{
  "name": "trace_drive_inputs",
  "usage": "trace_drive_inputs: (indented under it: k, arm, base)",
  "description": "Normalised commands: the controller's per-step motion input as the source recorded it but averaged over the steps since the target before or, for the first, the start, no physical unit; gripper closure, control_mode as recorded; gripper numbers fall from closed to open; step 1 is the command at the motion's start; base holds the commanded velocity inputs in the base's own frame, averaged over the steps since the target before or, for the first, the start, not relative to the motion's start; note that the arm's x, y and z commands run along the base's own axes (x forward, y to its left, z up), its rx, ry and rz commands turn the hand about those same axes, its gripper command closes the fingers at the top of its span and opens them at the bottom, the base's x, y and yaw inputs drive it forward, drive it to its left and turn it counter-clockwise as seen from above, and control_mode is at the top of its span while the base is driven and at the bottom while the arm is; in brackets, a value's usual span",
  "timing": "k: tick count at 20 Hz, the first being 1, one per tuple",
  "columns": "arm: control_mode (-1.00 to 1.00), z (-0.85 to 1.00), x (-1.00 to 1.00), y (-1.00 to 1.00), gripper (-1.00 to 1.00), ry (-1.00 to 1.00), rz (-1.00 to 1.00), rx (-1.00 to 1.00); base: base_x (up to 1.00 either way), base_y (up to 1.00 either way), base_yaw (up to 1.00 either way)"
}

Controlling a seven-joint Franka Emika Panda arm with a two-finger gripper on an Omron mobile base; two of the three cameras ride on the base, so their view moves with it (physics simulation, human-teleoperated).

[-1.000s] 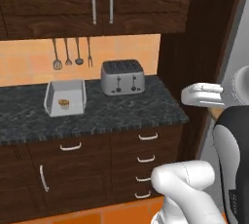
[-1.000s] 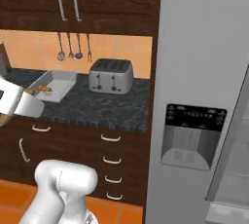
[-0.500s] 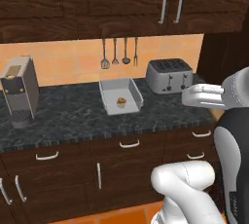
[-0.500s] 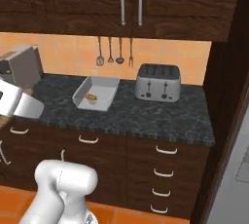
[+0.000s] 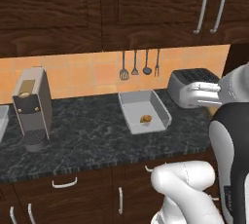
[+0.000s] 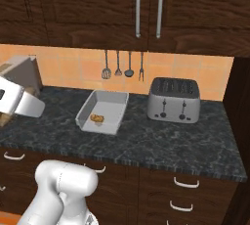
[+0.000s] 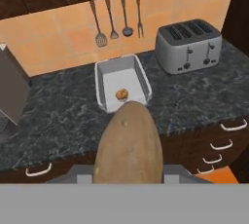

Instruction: Place one sweet potato and one chicken drumstick in each tupperware on the nearby counter, to pack two identical lunches.

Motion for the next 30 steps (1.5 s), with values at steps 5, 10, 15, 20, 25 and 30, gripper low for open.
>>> trace_drive_inputs:
  k: [5,10,15,20,25,30]
  arm:
    - [-1.0,-0.9,0.65,-0.51,1.0,0.0,0.04,0.09]
    - [-1.0,-0.84,1.0,-0.04,1.0,0.03,0.1,0.02]
    - [-1.0,-0.28,1.0,0.0,1.0,0.07,-0.08,-0.01]
    - [-1.0,-0.19,1.0,-0.11,1.0,0.14,-0.08,0.01]
    - [-1.0,-0.39,0.98,-0.17,1.0,0.02,0.03,0.07]
    - [-1.0,-0.54,0.95,-0.01,1.0,0.0,0.11,0.04]
  base:
    - [0.0,0.0,0.0]
    - [0.0,0.0,0.0]
    - [0.0,0.0,0.0]
    - [0.0,0.0,0.0]
    - [0.0,0.0,0.0]
    - [0.0,0.0,0.0]
